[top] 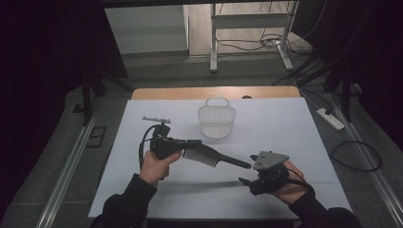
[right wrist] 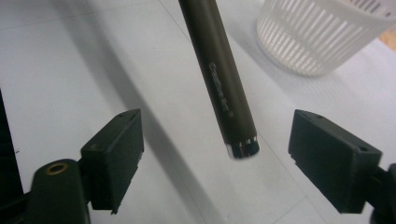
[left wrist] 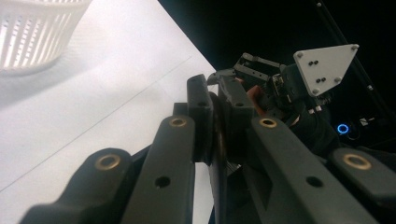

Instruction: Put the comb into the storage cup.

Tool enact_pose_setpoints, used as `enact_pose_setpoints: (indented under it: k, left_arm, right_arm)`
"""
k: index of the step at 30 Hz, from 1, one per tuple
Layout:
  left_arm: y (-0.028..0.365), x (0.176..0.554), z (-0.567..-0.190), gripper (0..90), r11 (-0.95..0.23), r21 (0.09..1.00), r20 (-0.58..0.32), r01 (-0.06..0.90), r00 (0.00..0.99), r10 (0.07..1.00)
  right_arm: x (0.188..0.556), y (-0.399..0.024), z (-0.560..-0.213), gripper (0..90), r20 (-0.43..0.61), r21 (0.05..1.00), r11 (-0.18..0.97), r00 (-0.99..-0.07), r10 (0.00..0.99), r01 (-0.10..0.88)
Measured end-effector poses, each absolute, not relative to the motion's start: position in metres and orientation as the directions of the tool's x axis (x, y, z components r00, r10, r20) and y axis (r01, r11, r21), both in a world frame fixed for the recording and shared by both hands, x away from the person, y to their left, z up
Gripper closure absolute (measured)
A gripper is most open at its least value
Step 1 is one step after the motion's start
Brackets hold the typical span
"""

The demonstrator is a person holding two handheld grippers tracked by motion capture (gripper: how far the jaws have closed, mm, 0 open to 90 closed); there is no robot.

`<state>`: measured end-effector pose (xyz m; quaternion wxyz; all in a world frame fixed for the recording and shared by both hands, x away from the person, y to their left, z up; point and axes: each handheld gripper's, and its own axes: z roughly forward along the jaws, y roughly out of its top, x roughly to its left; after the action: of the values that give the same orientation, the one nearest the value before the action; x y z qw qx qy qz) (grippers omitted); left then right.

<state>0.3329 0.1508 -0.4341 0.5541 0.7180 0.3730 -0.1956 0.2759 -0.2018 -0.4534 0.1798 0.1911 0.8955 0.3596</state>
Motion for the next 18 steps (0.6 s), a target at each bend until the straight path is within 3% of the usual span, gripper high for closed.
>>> enact_pose_setpoints:
  k: [12, 18]
  left_arm:
    - [0.158, 0.333, -0.430, 83.6, -0.099, 0.663, -0.675, 0.742, 0.650, 0.351]
    - [0.167, 0.334, -0.424, 83.6, -0.090, 0.674, -0.660, 0.734, 0.652, 0.374]
  right_arm:
    - [0.285, -0.218, -0.457, 2.1, -0.092, 0.682, 0.648, -0.839, 0.537, 0.339]
    - [0.286, -0.226, -0.458, 0.1, -0.089, 0.678, 0.639, -0.822, 0.563, 0.363]
